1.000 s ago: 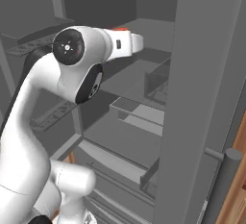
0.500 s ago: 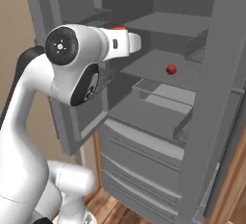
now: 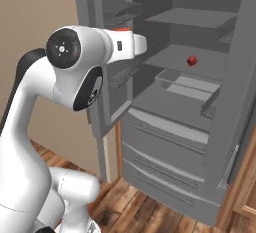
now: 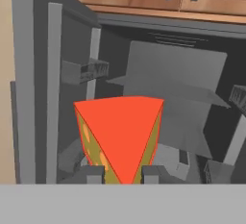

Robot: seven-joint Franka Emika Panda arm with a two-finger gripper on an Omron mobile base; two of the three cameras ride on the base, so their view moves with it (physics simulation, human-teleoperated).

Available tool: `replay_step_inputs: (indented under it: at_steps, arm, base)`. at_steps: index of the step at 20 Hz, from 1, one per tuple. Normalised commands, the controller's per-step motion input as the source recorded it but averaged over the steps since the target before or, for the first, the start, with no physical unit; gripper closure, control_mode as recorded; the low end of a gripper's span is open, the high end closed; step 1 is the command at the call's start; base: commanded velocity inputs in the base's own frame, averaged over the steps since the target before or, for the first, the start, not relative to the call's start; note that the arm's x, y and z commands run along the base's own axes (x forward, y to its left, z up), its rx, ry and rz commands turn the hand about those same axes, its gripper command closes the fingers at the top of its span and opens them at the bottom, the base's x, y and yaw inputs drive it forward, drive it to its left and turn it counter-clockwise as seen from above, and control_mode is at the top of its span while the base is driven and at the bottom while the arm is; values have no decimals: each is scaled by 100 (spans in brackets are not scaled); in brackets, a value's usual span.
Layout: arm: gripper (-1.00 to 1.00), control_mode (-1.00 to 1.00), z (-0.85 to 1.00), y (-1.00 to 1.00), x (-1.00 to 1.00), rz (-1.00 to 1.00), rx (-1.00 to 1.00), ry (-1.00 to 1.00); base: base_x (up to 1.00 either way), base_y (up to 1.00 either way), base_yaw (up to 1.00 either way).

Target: Take the cheese, fish, and bell pepper from the fridge and place them on the plate on the dining counter to create an appetizer plate.

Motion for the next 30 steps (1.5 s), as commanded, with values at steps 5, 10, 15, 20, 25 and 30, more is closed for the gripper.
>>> replay_step_inputs:
  at_steps: [5,10,15,20,25,30]
  arm:
    - [100,100,0,0,0,0,0,0]
    - [100,100,0,0,0,0,0,0]
    - [100,100,0,0,0,0,0,0]
    - [100,100,0,0,0,0,0,0]
    - [100,100,0,0,0,0,0,0]
    - [100,100,0,0,0,0,0,0]
  base:
    - [-58,62,0]
    - [-28,52,-13]
    - [0,35,-25]
    - [4,46,-28]
    - [0,44,-30]
    - [-3,41,-31]
